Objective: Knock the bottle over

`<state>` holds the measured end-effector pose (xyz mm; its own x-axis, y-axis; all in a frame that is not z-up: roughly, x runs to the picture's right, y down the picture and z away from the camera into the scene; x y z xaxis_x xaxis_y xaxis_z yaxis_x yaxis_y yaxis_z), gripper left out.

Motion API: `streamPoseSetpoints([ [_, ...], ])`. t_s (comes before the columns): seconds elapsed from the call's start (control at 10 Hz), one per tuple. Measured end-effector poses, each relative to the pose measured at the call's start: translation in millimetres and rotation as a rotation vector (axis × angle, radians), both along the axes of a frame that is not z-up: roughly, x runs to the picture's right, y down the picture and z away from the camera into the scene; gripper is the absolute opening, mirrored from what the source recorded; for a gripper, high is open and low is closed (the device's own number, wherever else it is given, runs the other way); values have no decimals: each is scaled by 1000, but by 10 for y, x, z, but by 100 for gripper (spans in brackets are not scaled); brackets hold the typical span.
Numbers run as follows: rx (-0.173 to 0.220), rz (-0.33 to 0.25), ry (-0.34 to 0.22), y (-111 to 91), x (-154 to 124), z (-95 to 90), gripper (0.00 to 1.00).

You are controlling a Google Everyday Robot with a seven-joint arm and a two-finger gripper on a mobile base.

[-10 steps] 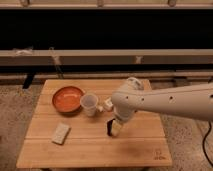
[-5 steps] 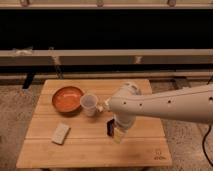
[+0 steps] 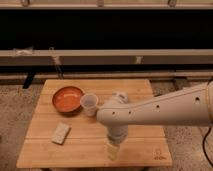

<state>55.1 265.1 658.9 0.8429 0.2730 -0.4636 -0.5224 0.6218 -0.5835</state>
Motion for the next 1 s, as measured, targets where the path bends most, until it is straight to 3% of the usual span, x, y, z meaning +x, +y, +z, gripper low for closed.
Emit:
streamPoseSetpoints([
  [0.2, -22, -44, -33, 72, -101, 57, 80],
  [0.6, 11, -78, -85, 83, -200, 258, 80],
  [1.0, 106, -55, -113, -79, -191, 485, 80],
])
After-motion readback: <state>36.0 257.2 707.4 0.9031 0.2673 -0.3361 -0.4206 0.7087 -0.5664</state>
